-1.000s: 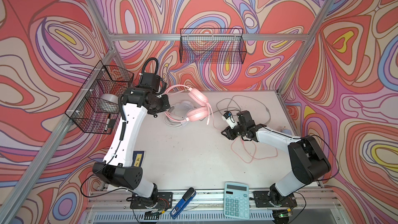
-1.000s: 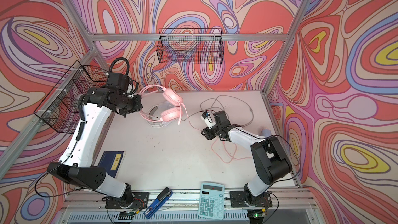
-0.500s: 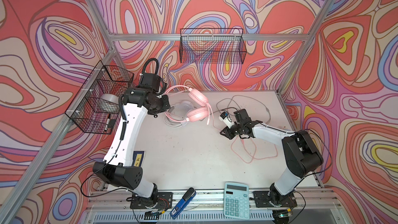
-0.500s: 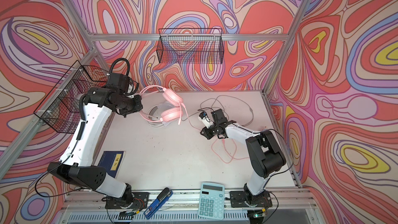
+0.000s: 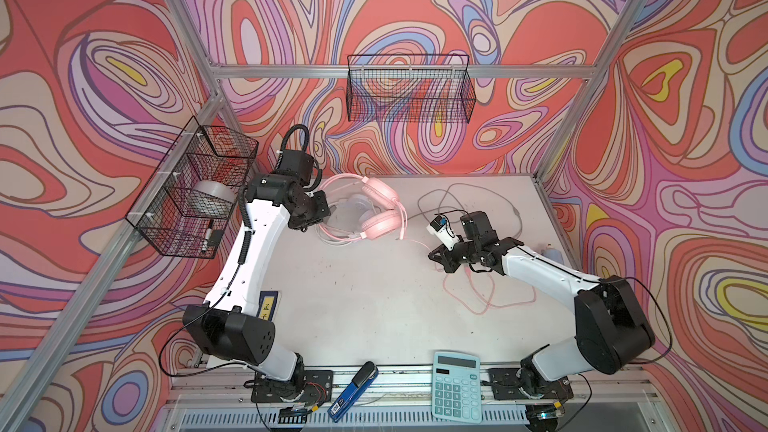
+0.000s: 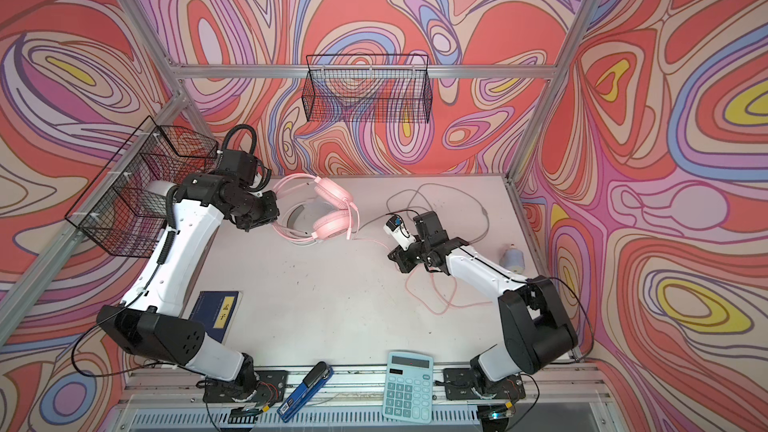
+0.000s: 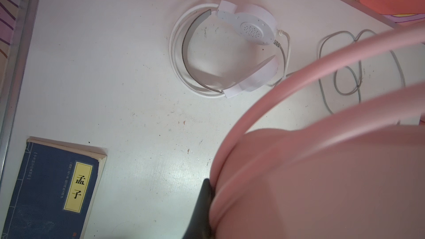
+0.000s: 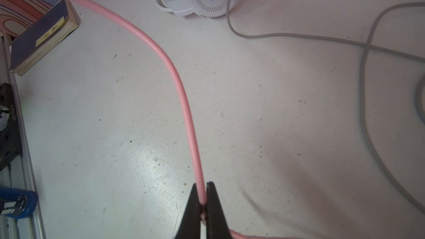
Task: Wrap the headphones
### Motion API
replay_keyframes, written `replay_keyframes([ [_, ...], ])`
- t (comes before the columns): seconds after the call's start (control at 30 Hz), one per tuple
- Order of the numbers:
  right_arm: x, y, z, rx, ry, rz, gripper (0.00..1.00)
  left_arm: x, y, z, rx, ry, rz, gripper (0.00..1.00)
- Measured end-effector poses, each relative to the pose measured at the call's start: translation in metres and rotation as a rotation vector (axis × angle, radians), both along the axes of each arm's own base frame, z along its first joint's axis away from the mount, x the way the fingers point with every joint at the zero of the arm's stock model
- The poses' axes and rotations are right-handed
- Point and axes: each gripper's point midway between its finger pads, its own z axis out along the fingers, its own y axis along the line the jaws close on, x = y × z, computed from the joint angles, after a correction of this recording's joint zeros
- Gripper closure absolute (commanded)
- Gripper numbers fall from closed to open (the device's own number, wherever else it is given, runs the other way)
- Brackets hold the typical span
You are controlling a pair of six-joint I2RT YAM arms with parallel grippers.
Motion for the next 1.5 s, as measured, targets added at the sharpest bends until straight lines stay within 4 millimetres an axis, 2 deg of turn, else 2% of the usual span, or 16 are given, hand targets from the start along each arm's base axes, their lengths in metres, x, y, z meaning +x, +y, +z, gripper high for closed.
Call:
replay_keyframes([
  [0.17, -0.029, 0.002, 0.012, -0.049, 0.016, 0.066, 1.0, 0.001, 0.0, -0.008, -0.011, 0.012, 0.022, 1.0],
  [0.33, -0.051, 0.007, 0.037, -0.092, 0.007, 0.14, 1.0, 0.002, 0.001, -0.01, -0.007, 0.014, 0.038, 1.0],
  [0.53, -0.067, 0.026, 0.075, -0.105, -0.016, 0.238, 1.0, -0.001, 0.005, -0.024, 0.013, 0.05, 0.047, 1.0],
  [0.73, -0.071, 0.038, 0.105, -0.071, -0.046, 0.293, 1.0, -0.004, 0.009, -0.037, 0.042, 0.084, 0.054, 1.0],
  [0.93, -0.066, 0.048, 0.142, -0.022, -0.108, 0.331, 1.0, -0.01, 0.014, -0.054, 0.079, 0.127, 0.047, 1.0],
  [1.03, -0.061, 0.052, 0.154, -0.016, -0.133, 0.342, 1.0, -0.011, 0.015, -0.06, 0.09, 0.143, 0.032, 1.0],
  [1.27, -0.035, 0.062, 0.164, -0.059, -0.158, 0.333, 1.0, -0.012, 0.007, -0.069, 0.099, 0.156, -0.042, 1.0],
  [1.5, 0.005, 0.068, 0.163, -0.127, -0.164, 0.294, 1.0, -0.017, -0.009, -0.074, 0.112, 0.159, -0.158, 1.0],
])
